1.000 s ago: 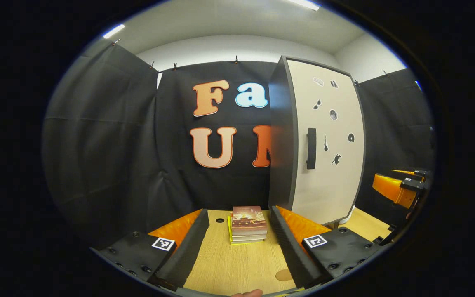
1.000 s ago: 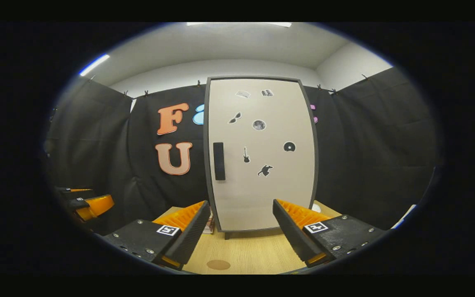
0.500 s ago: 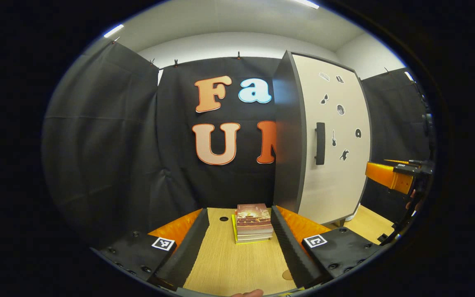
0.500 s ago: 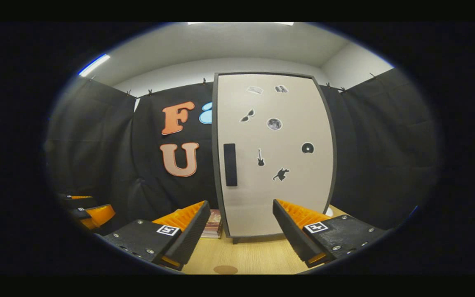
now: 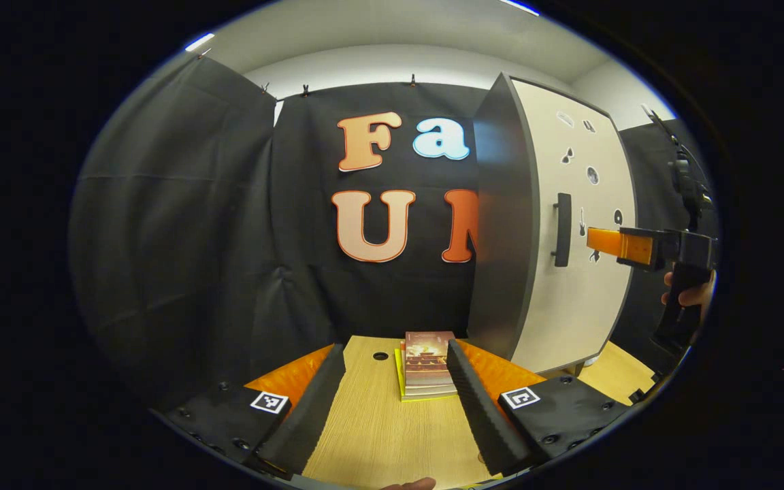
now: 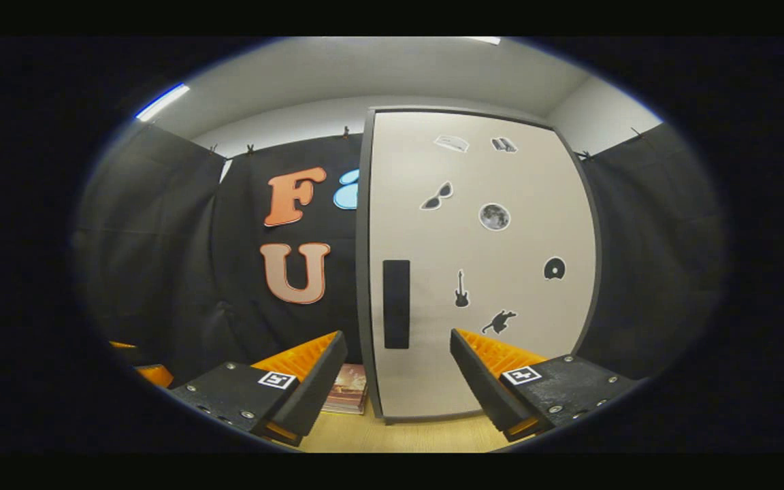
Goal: Open the cabinet door with the right hand, grasp the bottle in the cabinet with the left hand and place it on the coaster, then close the cabinet door with the right hand.
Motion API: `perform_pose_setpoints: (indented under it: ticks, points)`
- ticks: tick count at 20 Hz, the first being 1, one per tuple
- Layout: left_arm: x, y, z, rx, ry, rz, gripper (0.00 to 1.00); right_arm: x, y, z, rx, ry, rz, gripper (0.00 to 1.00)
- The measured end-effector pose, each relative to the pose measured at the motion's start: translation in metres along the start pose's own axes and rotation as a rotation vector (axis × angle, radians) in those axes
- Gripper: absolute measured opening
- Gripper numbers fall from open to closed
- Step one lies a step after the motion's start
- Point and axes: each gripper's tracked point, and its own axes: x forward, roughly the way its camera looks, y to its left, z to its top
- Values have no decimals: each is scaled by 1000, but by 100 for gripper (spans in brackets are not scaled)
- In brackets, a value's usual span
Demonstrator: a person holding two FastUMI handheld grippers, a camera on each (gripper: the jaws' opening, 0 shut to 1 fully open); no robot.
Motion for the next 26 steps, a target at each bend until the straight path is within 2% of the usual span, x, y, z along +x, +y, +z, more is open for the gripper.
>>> perform_pose_setpoints:
  ticks: [7, 8, 12, 14, 16, 19, 25, 26]
  points:
    - [25, 36, -11, -6, 29, 62, 98, 65, -1, -1, 20, 6, -9, 95]
    - [28, 42, -14, -6, 37, 73, 95, 72, -3, 0, 22, 6, -12, 95]
    - [36, 64, -25, -14, 63, 117, 98, 94, -2, -3, 24, 18, -20, 92]
    - [37, 73, -28, -11, 73, 134, 98, 101, -2, -5, 21, 18, -25, 85]
    - [38, 78, -32, -5, 79, 144, 98, 104, -2, -6, 13, 15, -39, 73]
    - [36, 79, -38, -1, 98, 150, 98, 107, -3, -10, 19, 24, -52, 37]
    - [27, 71, -35, 5, 92, 145, 98, 96, -5, -10, 30, 33, -38, 32]
    - [26, 68, -35, 11, 91, 143, 98, 93, -4, -10, 34, 32, -34, 26]
